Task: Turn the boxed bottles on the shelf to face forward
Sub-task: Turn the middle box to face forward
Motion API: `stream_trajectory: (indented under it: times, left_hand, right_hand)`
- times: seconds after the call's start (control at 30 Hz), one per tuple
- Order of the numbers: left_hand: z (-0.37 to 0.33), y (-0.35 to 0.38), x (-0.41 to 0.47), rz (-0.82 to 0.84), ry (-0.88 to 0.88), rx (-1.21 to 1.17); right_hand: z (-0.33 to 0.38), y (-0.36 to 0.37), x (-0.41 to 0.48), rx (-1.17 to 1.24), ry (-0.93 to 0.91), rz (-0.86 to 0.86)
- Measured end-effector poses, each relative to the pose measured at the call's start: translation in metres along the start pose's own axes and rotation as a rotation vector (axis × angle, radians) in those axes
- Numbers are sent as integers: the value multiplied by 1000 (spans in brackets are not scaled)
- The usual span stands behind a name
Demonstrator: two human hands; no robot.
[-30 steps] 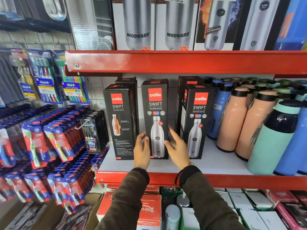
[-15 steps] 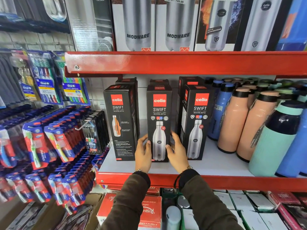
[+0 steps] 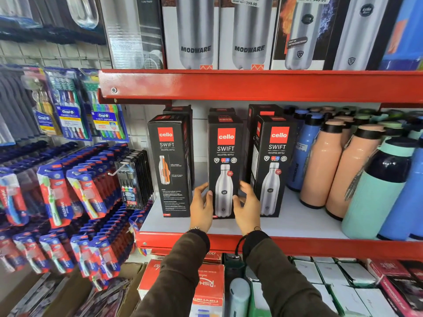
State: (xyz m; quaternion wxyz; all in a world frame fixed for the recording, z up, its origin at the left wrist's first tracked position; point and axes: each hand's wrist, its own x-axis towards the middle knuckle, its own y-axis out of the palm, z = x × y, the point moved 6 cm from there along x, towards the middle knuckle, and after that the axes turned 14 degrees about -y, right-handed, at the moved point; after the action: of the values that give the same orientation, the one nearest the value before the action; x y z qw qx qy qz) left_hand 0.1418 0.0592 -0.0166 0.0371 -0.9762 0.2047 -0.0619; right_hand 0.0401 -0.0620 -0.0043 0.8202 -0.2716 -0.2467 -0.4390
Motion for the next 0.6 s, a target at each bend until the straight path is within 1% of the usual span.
stream_trajectory:
  times: [0.13, 0.3, 0.4, 0.5, 0.6]
  left_hand:
    - [-4, 1, 2, 1, -15, 34]
    - [-4, -1, -1, -3, -22, 12]
    - [-8, -6, -10, -31, 3, -13]
    - [-12, -19, -21, -89, 85, -54]
    - [-14, -38, -31, -160, 162, -68]
  right_hand:
    - [0, 0, -1, -20, -3, -18]
    - [6, 0, -5, 9, 0, 12]
    - [14, -7, -10, 31, -22, -72]
    - [30, -12, -16, 30, -114, -164]
    - [48, -1, -21, 69, -206, -153]
